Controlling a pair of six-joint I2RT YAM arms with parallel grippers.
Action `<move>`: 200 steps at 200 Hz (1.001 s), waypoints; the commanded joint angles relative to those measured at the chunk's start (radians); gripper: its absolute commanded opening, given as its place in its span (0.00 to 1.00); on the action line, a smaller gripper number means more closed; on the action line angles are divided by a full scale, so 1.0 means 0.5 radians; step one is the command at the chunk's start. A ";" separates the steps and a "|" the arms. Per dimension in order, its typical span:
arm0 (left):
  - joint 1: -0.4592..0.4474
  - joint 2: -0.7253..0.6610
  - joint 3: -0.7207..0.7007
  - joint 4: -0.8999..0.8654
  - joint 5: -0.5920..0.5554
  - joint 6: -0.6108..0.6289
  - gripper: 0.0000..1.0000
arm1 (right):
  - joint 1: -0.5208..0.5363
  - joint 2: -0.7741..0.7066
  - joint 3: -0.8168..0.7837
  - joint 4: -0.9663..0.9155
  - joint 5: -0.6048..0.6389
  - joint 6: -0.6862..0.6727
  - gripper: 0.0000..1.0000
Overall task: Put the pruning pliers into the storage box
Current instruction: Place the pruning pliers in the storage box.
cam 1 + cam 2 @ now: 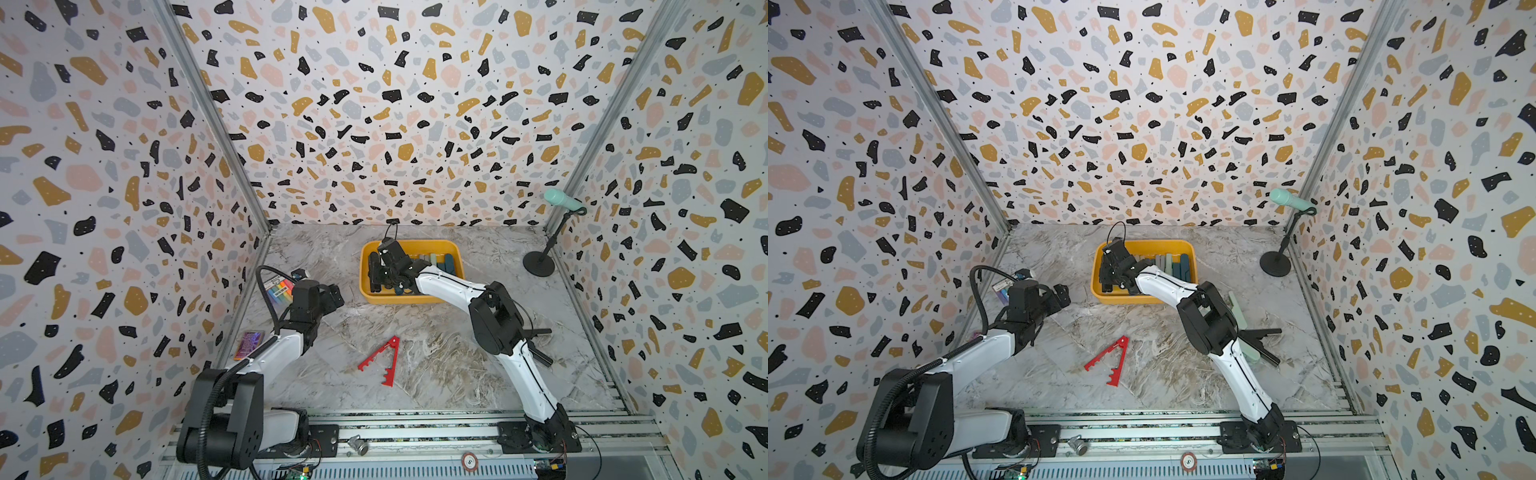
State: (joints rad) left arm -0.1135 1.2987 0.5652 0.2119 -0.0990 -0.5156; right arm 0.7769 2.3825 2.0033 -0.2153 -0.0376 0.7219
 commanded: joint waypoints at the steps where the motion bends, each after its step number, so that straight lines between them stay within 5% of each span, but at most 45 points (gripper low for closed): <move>1: -0.009 0.016 0.052 0.066 0.050 0.028 1.00 | -0.007 0.019 0.196 -0.081 0.048 0.065 0.32; 51: -0.012 0.029 0.047 0.131 0.048 0.022 0.99 | -0.007 0.113 0.250 -0.167 0.187 0.114 0.45; 153: -0.018 0.050 0.044 0.141 0.046 0.004 0.99 | 0.023 0.275 0.426 -0.264 0.282 0.162 0.47; 200: -0.018 0.050 0.054 0.125 0.051 0.009 0.99 | 0.032 0.265 0.483 -0.288 0.357 0.167 0.63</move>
State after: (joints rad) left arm -0.1192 1.3247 0.5659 0.2485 -0.0830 -0.5133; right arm 0.7902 2.5370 2.2063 -0.3336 0.1013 0.7959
